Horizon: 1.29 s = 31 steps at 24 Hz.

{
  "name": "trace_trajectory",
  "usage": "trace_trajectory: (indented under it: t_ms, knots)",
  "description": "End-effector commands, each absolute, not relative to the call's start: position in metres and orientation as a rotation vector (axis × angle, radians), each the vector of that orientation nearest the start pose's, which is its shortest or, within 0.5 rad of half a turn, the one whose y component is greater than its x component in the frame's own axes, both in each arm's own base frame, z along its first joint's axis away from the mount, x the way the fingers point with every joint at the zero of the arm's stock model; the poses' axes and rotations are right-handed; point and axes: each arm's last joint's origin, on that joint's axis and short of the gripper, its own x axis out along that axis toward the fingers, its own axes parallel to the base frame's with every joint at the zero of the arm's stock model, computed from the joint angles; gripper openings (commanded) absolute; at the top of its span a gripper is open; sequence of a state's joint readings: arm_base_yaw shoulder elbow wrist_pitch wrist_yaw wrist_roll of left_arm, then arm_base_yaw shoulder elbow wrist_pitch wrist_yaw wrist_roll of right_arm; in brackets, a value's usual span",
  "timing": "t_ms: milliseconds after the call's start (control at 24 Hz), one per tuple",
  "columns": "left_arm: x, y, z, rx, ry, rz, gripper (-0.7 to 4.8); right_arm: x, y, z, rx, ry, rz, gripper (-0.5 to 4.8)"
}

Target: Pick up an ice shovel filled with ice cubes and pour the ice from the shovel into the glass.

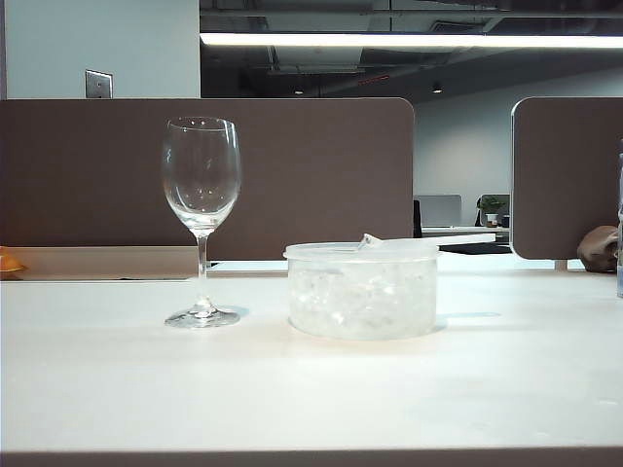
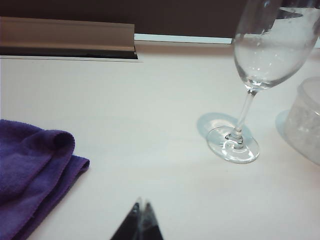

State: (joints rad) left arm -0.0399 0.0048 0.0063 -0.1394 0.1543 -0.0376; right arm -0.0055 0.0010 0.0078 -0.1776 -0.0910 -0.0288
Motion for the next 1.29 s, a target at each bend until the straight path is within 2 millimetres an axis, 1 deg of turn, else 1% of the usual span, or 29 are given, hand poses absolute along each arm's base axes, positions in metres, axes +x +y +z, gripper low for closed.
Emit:
trace_trajectory:
  t_ms: [42, 1042, 1167, 1292]
  knots:
    - [0.0961, -0.0083, 0.1528, -0.042, 0.135, -0.194, -0.05, 0.0963, 0.0021, 0.1474, -0.025, 0.168, 0.086, 0.00]
    - [0.0961, -0.0083, 0.1522, -0.042, 0.142, -0.194, -0.05, 0.0965, 0.0021, 0.1484, -0.025, 0.157, 0.086, 0.00]
    - [0.0954, -0.0099, 0.1503, -0.047, 0.163, -0.248, -0.05, 0.0965, 0.0021, 0.1485, -0.026, 0.156, 0.086, 0.00]
    - [0.0941, -0.0142, 0.1516, -0.058, 0.154, -0.407, -0.05, 0.0965, 0.0021, 0.1489, -0.025, 0.152, 0.086, 0.00]
